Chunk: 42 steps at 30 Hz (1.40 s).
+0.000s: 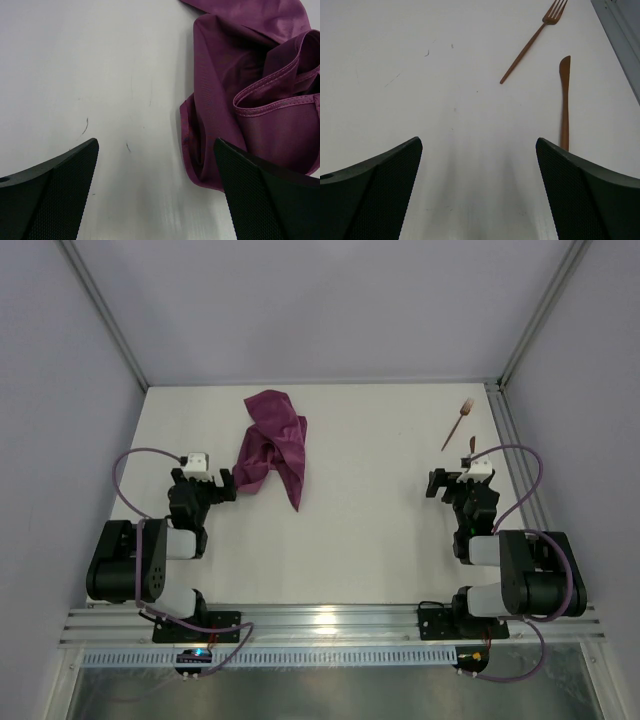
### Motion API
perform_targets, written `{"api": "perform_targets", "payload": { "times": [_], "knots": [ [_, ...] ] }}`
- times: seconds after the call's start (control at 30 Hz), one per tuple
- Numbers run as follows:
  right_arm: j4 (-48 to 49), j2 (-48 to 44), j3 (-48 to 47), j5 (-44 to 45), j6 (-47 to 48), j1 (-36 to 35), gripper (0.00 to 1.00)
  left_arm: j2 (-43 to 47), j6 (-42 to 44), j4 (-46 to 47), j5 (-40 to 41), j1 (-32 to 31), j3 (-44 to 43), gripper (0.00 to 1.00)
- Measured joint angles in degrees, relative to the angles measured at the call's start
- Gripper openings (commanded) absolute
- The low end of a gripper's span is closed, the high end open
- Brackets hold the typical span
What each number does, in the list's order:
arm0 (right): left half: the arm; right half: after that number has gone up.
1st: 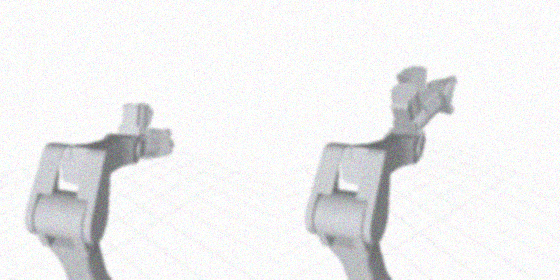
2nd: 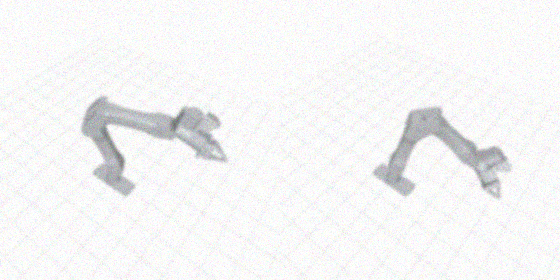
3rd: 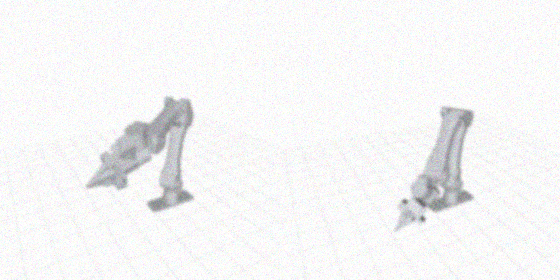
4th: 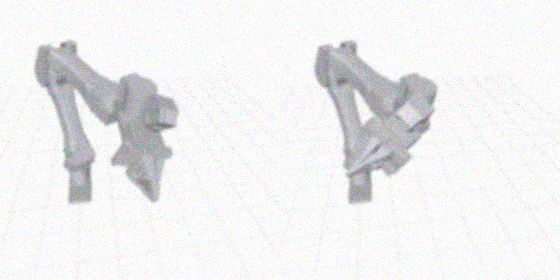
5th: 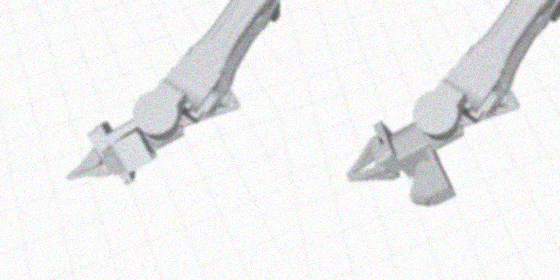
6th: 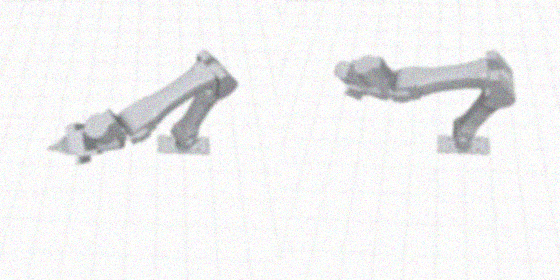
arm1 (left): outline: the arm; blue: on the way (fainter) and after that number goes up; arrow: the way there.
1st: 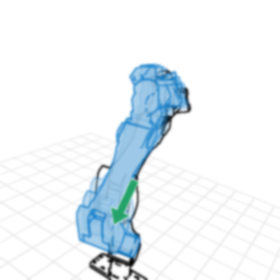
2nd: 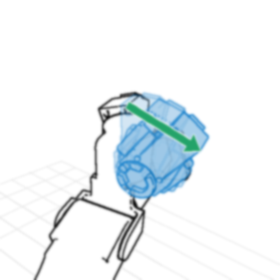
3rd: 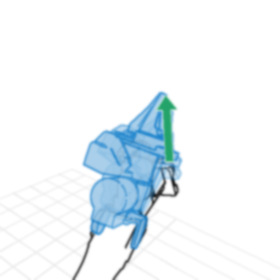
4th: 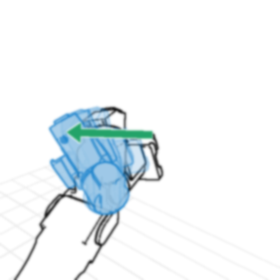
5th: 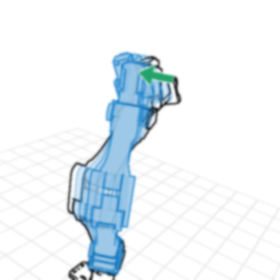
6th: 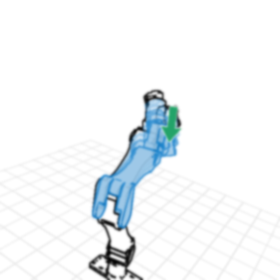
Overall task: Fold the napkin into a case and place the utensils inside
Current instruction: Pick up the crumpled napkin from the corner of the board.
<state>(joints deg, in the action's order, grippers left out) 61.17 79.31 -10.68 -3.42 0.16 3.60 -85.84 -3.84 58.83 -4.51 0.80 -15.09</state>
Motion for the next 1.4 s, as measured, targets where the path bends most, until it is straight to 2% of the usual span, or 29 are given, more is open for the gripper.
{"api": "perform_targets", "payload": {
  "times": [0.1, 0.2, 0.27, 0.33, 0.4, 0.47, 0.5, 0.57, 0.63, 0.7, 0.77, 0.87, 1.03, 1.23, 1.33, 1.37, 1.4],
  "knots": [
    [-6.3, -3.5, -1.1, -0.2, 0.1, 0.0, 0.99, 0.0, 0.0, 0.0, 0.0, 0.0, 0.0, 0.99],
    [-20.3, -10.2, -7.8, 0.6, -1.4, 0.0, 0.85, 0.0, 0.0, 0.0, 0.0, 0.0, 0.0, 0.99],
    [-30.3, -13.7, -16.0, 1.0, -4.4, -0.3, 0.75, 0.0, 0.0, 0.0, 0.0, 0.0, 0.0, 0.99],
    [-37.5, -14.9, -23.9, 1.3, -7.1, -1.7, 0.74, 0.0, 0.0, 0.0, 0.0, 0.0, 0.0, 0.99],
    [-45.2, -15.0, -31.3, 3.7, -9.2, -6.9, 0.75, 0.3, 0.0, -1.1, -0.7, 0.0, -0.3, 0.99],
    [-51.3, -14.2, -36.5, 5.2, -10.6, -14.6, 0.76, 3.5, 0.3, -11.7, -2.3, 0.0, -4.1, 0.99],
    [-53.7, -13.4, -38.2, 5.5, -11.5, -18.4, 0.76, 5.5, 1.1, -20.9, -3.4, 0.1, -8.8, 0.99],
    [-57.1, -11.6, -39.7, 4.9, -13.5, -23.9, 0.75, 6.4, 3.3, -36.4, -5.2, 0.1, -22.1, 0.99],
    [-60.5, -8.3, -40.4, 4.8, -15.8, -28.2, 0.76, 4.9, 6.0, -48.0, -6.4, 0.1, -36.9, 0.96],
    [-63.4, -3.7, -41.3, 4.8, -17.9, -31.7, 0.76, 4.5, 8.7, -54.8, -7.5, 0.2, -45.8, 0.95],
    [-65.7, 1.2, -43.3, 4.0, -19.4, -34.8, 0.75, 4.8, 10.5, -61.0, -8.5, 0.2, -49.3, 0.92],
    [-68.0, 10.3, -48.8, 1.6, -21.3, -39.5, 0.68, 4.3, 12.4, -72.2, -9.7, 0.2, -49.0, 0.87],
    [-67.6, 20.3, -54.4, -1.8, -23.8, -44.9, 0.66, 3.5, 14.0, -87.2, -10.3, 0.3, -45.2, 0.87],
    [-65.8, 29.6, -60.5, -4.9, -27.3, -46.5, 0.59, 7.2, 15.8, -96.0, -10.0, 0.3, -44.3, 0.88],
    [-64.7, 33.1, -62.0, -5.4, -28.8, -46.6, 0.46, 10.8, 16.4, -97.8, -10.0, 0.3, -44.3, 0.89],
    [-64.6, 34.1, -62.4, -5.5, -29.3, -46.7, 0.35, 11.6, 16.4, -98.3, -9.9, 0.3, -44.3, 0.89],
    [-64.6, 35.1, -62.9, -5.7, -29.5, -46.8, 0.28, 12.4, 16.5, -98.9, -9.9, 0.3, -44.3, 0.89]
  ]
}}
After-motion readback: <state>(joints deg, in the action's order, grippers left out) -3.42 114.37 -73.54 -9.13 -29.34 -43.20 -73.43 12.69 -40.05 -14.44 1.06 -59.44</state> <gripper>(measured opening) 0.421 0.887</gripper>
